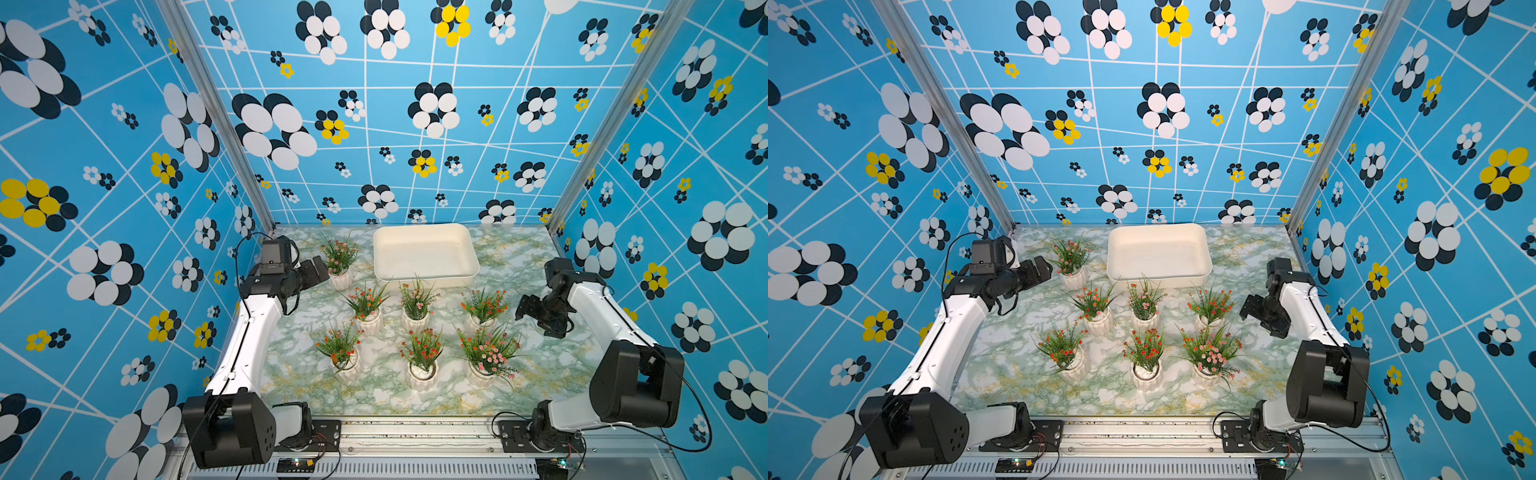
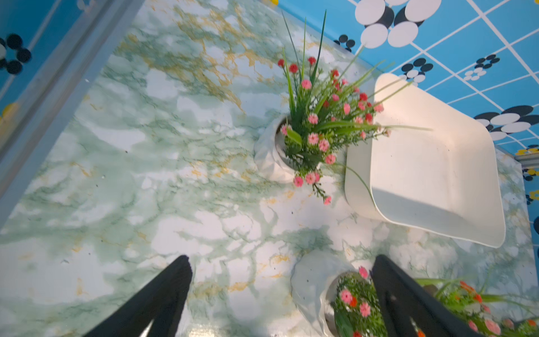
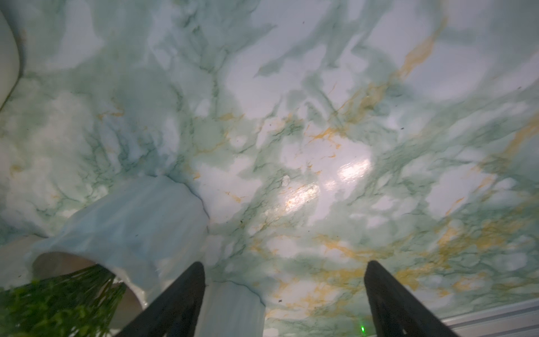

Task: Put the potted gypsophila into the storage box
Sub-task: Pick up the baby's breath potted plant from the center of the board.

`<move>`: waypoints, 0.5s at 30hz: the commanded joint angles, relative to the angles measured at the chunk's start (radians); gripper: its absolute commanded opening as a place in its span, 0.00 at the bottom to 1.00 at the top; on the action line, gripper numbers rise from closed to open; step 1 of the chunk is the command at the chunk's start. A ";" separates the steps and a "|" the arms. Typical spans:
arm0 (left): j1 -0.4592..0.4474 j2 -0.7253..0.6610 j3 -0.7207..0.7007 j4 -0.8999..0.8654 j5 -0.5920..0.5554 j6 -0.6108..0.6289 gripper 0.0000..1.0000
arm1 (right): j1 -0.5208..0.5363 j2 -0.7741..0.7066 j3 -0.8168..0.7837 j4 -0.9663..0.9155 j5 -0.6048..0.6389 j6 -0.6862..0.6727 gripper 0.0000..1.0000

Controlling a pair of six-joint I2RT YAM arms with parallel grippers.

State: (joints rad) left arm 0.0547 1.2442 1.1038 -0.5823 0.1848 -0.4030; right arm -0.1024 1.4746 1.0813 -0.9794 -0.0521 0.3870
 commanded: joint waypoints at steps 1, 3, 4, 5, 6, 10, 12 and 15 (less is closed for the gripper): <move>-0.049 -0.043 -0.056 -0.020 0.032 -0.048 0.99 | 0.050 0.019 -0.014 0.041 -0.038 0.044 0.86; -0.077 -0.058 -0.079 -0.034 0.023 -0.058 1.00 | 0.069 0.021 -0.016 0.061 -0.059 0.057 0.84; -0.090 -0.068 -0.092 -0.040 0.018 -0.064 0.99 | 0.076 0.021 -0.017 0.068 -0.064 0.068 0.83; -0.099 -0.075 -0.105 -0.040 0.016 -0.070 0.99 | 0.083 0.019 -0.014 0.074 -0.069 0.077 0.81; -0.106 -0.085 -0.120 -0.039 0.018 -0.076 0.99 | 0.091 0.016 -0.014 0.082 -0.073 0.084 0.79; -0.126 -0.099 -0.149 -0.042 0.019 -0.082 0.99 | 0.133 0.021 0.007 0.090 -0.079 0.107 0.75; -0.131 -0.097 -0.147 -0.045 0.020 -0.082 0.99 | 0.154 0.025 0.021 0.090 -0.073 0.118 0.73; -0.139 -0.092 -0.147 -0.039 0.016 -0.082 1.00 | 0.172 0.047 0.030 0.103 -0.075 0.130 0.68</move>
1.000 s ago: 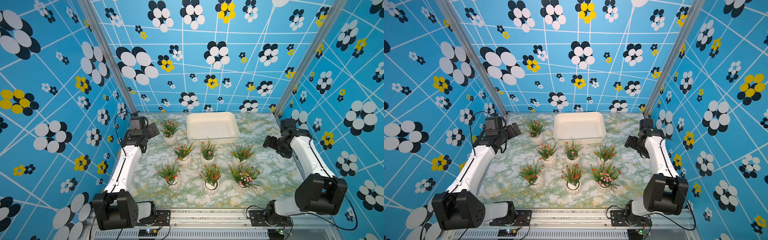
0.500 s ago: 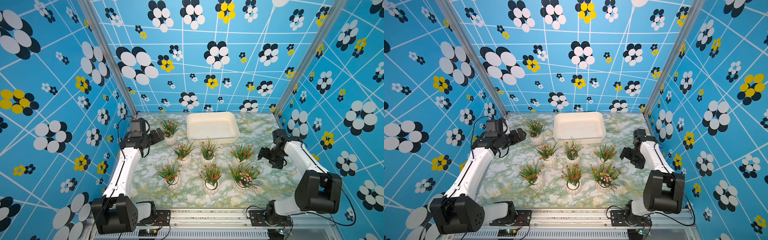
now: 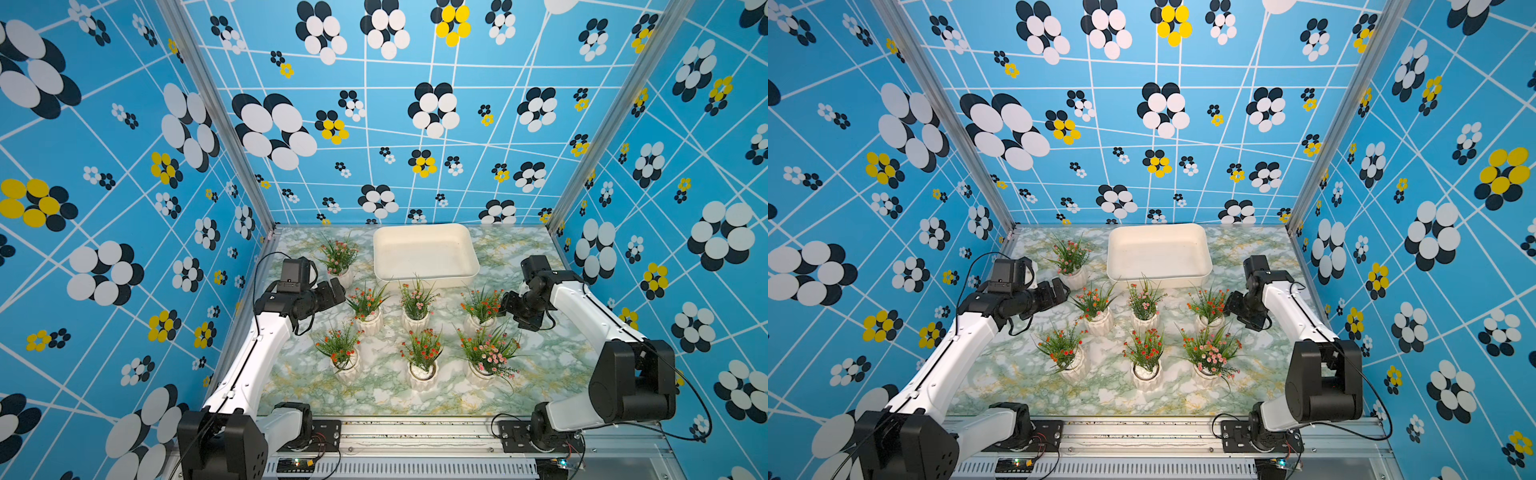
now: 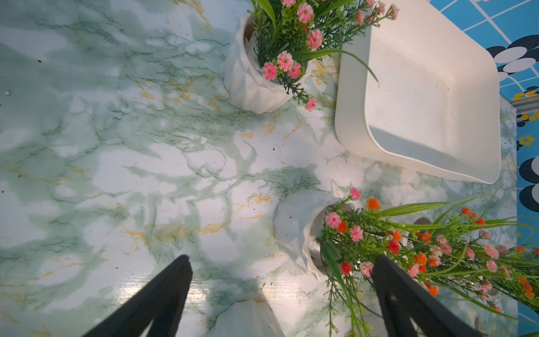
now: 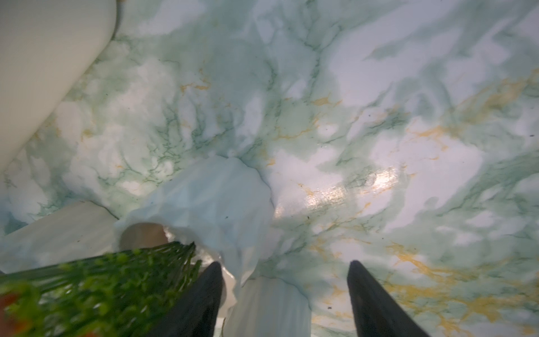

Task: Put the potted gypsophila into the storage box
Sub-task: Pick up the baby's breath potted plant from the center of the board.

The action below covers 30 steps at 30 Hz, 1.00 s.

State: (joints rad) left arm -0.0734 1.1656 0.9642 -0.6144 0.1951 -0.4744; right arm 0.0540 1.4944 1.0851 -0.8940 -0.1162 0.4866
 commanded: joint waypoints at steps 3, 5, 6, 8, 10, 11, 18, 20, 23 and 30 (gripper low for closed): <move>-0.013 -0.006 -0.003 -0.008 0.003 -0.017 0.99 | 0.026 0.056 0.029 0.022 -0.009 0.030 0.63; -0.014 -0.003 0.000 -0.010 0.001 -0.017 0.99 | 0.030 0.065 0.021 0.031 -0.003 0.030 0.61; -0.015 -0.004 0.001 -0.009 0.000 -0.019 1.00 | 0.033 0.069 0.019 0.036 -0.001 0.032 0.59; -0.016 -0.006 0.000 -0.010 -0.004 -0.019 0.99 | 0.034 0.077 0.015 0.041 0.002 0.030 0.56; -0.015 -0.009 -0.005 -0.008 -0.011 -0.022 0.99 | 0.035 0.083 0.012 0.044 0.006 0.026 0.53; -0.015 -0.009 -0.005 -0.007 -0.012 -0.024 0.99 | 0.035 0.085 0.010 0.044 0.011 0.024 0.52; -0.015 -0.012 -0.014 -0.002 -0.014 -0.034 0.99 | 0.041 0.094 0.007 0.040 0.027 -0.002 0.41; -0.016 -0.014 -0.018 0.001 -0.014 -0.037 0.99 | 0.045 0.104 0.007 0.037 0.030 -0.011 0.40; -0.016 -0.012 -0.022 0.002 -0.011 -0.046 0.99 | 0.053 0.124 0.010 0.027 0.047 -0.024 0.37; -0.018 -0.020 -0.034 0.008 -0.010 -0.056 0.99 | 0.053 0.155 -0.001 0.021 0.067 -0.046 0.33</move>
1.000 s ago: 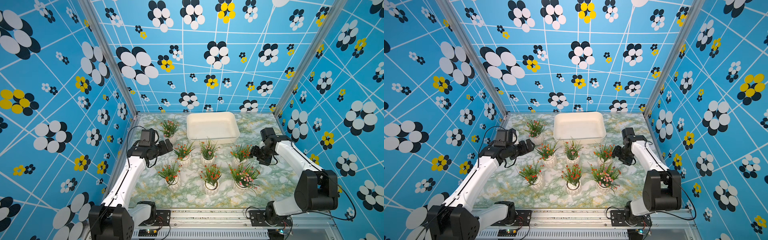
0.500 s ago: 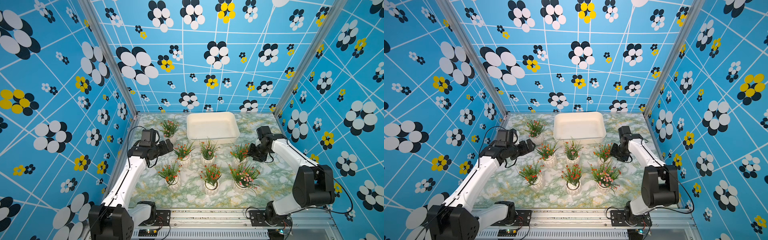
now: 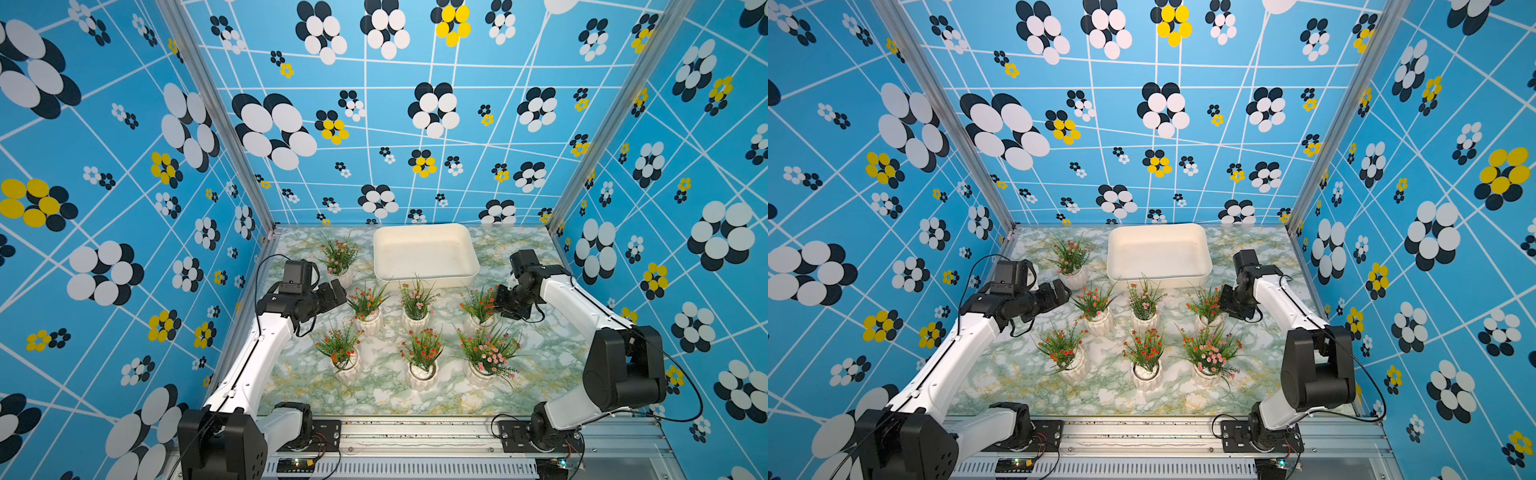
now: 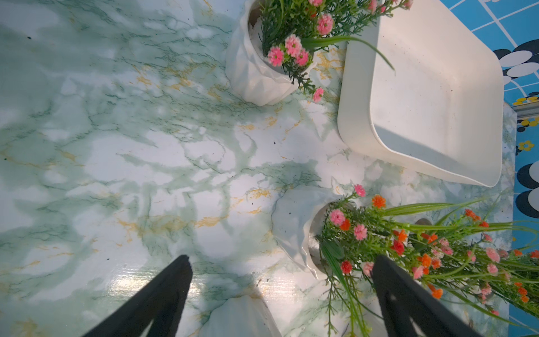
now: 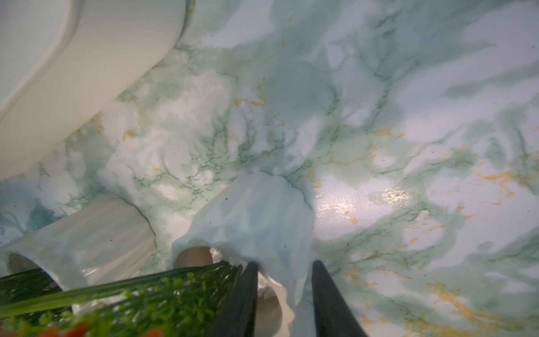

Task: Put the potted gypsophila into the storage box
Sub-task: Pick up the baby's breath potted plant from the center of the board.

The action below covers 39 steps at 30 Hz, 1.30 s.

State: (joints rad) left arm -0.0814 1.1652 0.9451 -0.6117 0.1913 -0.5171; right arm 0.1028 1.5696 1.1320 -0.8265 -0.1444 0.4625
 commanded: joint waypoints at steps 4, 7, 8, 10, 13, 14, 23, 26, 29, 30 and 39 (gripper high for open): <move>-0.011 -0.021 -0.024 0.008 -0.006 -0.020 1.00 | 0.005 0.080 -0.055 -0.048 0.103 -0.033 0.31; -0.011 -0.020 -0.027 0.010 -0.004 -0.024 0.99 | 0.005 0.071 -0.061 -0.060 0.102 -0.044 0.31; -0.011 -0.019 -0.026 0.010 -0.004 -0.024 0.99 | 0.005 0.063 -0.066 -0.063 0.101 -0.049 0.31; -0.010 -0.020 -0.027 0.011 -0.005 -0.022 0.99 | 0.005 0.045 -0.075 -0.065 0.093 -0.055 0.32; -0.011 -0.019 -0.028 0.009 -0.008 -0.023 1.00 | 0.005 0.024 -0.084 -0.073 0.081 -0.062 0.33; -0.011 -0.019 -0.029 0.009 -0.008 -0.022 1.00 | 0.005 0.020 -0.084 -0.078 0.078 -0.064 0.33; -0.014 -0.018 -0.043 0.026 -0.009 -0.042 0.99 | 0.005 -0.005 -0.096 -0.078 0.050 -0.082 0.34; -0.015 -0.019 -0.049 0.031 -0.010 -0.048 1.00 | 0.005 0.015 -0.102 -0.073 0.054 -0.083 0.33; -0.015 -0.022 -0.049 0.029 -0.011 -0.048 0.99 | 0.005 0.016 -0.102 -0.062 0.049 -0.081 0.29; -0.015 -0.024 -0.049 0.027 -0.013 -0.048 0.99 | 0.005 0.015 -0.099 -0.062 0.049 -0.083 0.27; -0.015 -0.029 -0.051 0.026 -0.021 -0.048 0.99 | 0.005 0.008 -0.046 -0.113 0.064 -0.096 0.00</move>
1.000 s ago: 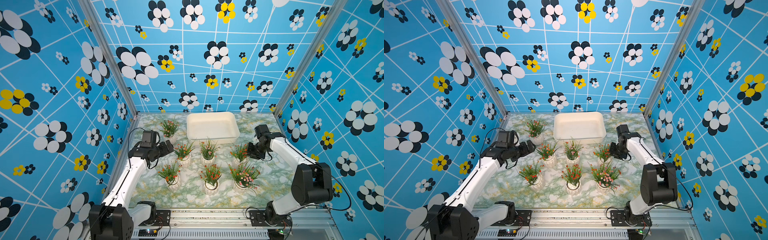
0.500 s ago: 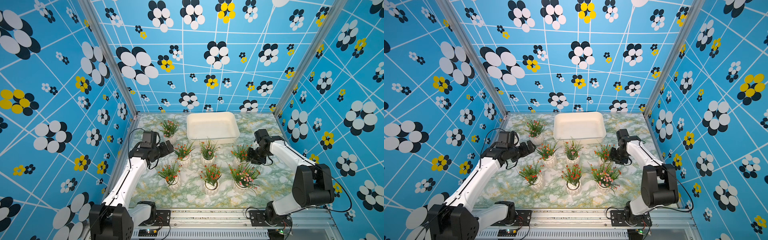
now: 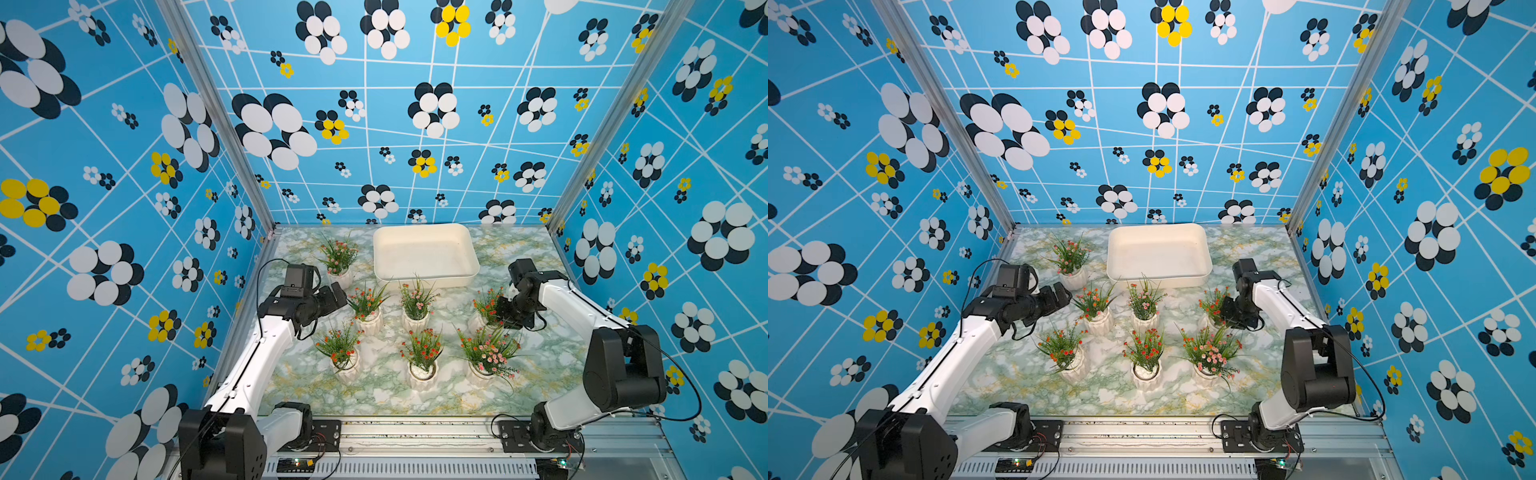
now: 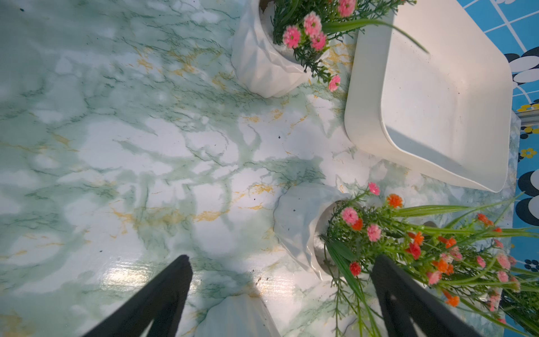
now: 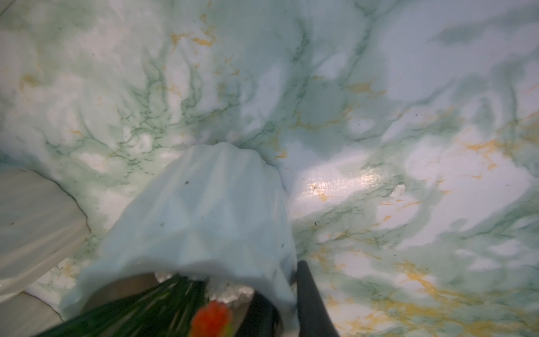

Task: Put the potted gypsophila into the storage box
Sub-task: Pick up the baby's breath potted plant from the center of the board.

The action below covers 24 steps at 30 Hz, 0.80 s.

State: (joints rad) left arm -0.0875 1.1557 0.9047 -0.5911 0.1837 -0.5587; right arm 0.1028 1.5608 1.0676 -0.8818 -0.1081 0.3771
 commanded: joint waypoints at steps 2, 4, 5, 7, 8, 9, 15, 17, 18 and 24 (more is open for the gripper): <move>-0.009 -0.017 -0.009 0.008 -0.012 -0.006 0.99 | 0.005 0.016 0.037 -0.075 0.032 -0.019 0.00; -0.009 -0.017 -0.008 0.009 -0.013 -0.007 0.99 | 0.005 0.012 0.056 -0.095 0.043 -0.025 0.00; -0.009 -0.016 -0.007 0.008 -0.011 -0.005 0.99 | 0.005 0.012 0.071 -0.109 0.048 -0.028 0.00; -0.010 -0.017 -0.006 0.008 -0.012 -0.004 0.99 | 0.005 0.012 0.103 -0.133 0.053 -0.037 0.00; -0.008 -0.017 -0.006 0.007 -0.011 -0.003 0.99 | 0.005 0.012 0.122 -0.147 0.054 -0.042 0.00; -0.009 -0.019 -0.006 0.007 -0.011 -0.002 1.00 | 0.005 0.015 0.140 -0.160 0.056 -0.047 0.00; -0.009 -0.022 -0.004 0.002 -0.016 0.003 0.99 | 0.005 0.054 0.291 -0.245 0.074 -0.079 0.00; -0.009 -0.022 -0.003 -0.001 -0.017 0.008 0.99 | 0.005 0.073 0.353 -0.277 0.083 -0.091 0.00; -0.009 -0.023 0.000 -0.002 -0.018 0.011 1.00 | 0.004 0.082 0.383 -0.290 0.088 -0.096 0.00; -0.006 -0.014 0.020 -0.017 -0.028 0.033 0.99 | 0.005 0.168 0.624 -0.368 0.096 -0.111 0.00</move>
State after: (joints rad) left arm -0.0875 1.1553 0.9051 -0.5919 0.1757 -0.5529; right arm 0.1043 1.7073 1.5864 -1.1873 -0.0154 0.2848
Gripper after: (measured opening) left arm 0.995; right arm 0.097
